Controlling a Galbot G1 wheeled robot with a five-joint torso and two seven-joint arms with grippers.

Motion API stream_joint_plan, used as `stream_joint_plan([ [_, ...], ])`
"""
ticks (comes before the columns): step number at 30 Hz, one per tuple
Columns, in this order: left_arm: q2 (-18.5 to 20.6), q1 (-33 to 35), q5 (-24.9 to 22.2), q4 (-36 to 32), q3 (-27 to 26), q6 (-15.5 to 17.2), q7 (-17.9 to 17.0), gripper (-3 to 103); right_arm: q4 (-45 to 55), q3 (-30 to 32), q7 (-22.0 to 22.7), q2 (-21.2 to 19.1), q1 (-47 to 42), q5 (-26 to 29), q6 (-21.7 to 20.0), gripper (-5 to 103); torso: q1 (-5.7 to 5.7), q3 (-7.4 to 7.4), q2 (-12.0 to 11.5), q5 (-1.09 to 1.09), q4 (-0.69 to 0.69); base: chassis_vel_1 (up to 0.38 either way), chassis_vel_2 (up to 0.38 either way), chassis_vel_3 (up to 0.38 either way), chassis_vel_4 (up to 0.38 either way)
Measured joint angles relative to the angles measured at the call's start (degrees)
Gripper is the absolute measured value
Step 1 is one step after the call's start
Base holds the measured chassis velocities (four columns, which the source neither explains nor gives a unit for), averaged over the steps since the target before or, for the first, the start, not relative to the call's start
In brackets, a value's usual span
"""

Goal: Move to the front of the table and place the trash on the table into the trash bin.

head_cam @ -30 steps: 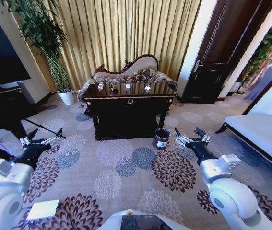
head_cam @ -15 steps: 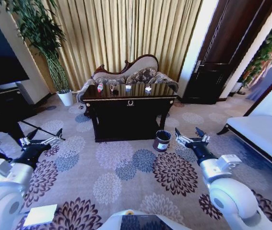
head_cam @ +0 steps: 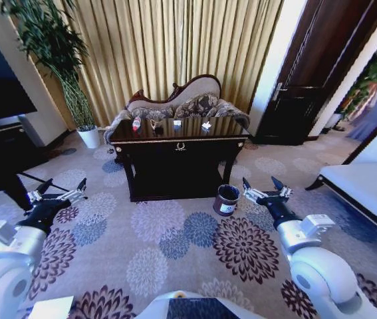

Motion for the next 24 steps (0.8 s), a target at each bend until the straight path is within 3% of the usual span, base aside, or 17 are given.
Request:
stream_joint_plan([
  [24, 0.0, 0.0, 0.0, 0.0, 0.0, 0.0, 0.0, 100, 0.0, 0.0, 0.0, 0.0, 0.0, 0.0, 0.0, 100, 0.00, 0.00, 0.0, 0.00, 0.00, -0.140, 0.145, 0.138, -0.136],
])
